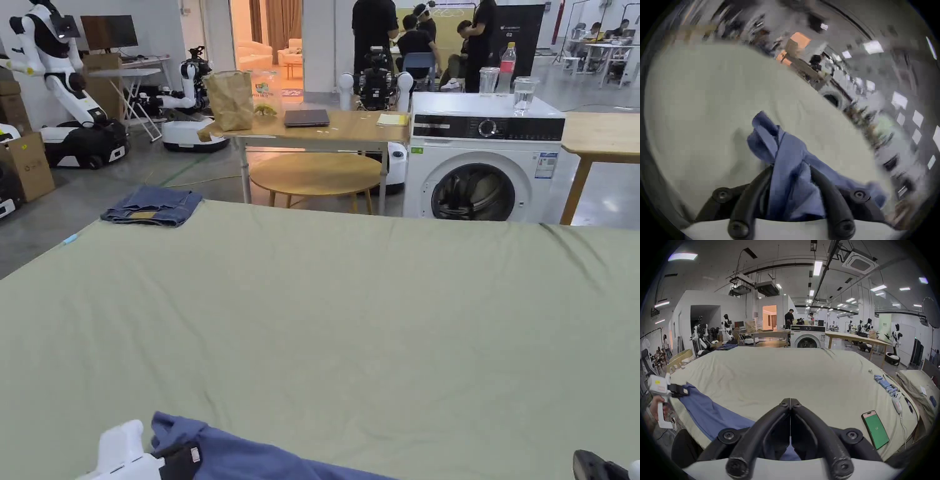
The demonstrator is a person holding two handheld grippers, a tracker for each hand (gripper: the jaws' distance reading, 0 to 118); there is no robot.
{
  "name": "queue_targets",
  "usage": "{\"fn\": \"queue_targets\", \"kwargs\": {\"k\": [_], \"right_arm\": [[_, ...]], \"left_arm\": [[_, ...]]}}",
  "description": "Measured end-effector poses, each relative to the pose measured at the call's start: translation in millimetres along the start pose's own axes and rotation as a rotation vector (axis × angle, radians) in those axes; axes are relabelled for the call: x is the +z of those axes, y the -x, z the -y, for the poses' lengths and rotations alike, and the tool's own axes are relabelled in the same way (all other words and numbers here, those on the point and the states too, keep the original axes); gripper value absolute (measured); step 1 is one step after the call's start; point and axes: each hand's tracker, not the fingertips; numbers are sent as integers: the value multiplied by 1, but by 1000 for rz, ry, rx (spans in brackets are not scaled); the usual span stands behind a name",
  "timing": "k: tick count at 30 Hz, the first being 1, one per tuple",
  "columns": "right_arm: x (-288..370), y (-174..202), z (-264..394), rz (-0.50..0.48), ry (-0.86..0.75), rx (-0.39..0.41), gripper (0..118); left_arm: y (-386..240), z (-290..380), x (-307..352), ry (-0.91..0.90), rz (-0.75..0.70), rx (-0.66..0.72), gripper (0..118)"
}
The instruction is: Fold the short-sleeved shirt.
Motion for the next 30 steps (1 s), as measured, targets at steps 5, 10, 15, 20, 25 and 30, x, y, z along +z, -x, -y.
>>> {"fn": "queue_targets", "kwargs": {"k": [5,10,15,20,25,30], "right_arm": [[2,-7,-1,-3,-5,-29,0],[10,-14,3,-11,-10,-40,0],[19,-27,14,-13,-8,-61,0],[21,-39,18,-6,-6,-66,0],[21,-43,19,-12,-12,-78,0],[14,-45,23,-32,7,-104,0]], "left_arm": [[-117,15,24,-110,54,-519,9],[-223,76,-6,-4,58,-835,9],[-259,141,-52,110,-40,-1098,19],[-248,107,-25,97,162,-816,85],[-197,39,15,-14,317,-238,98],[-156,31,-21,134,293,88,57]]}}
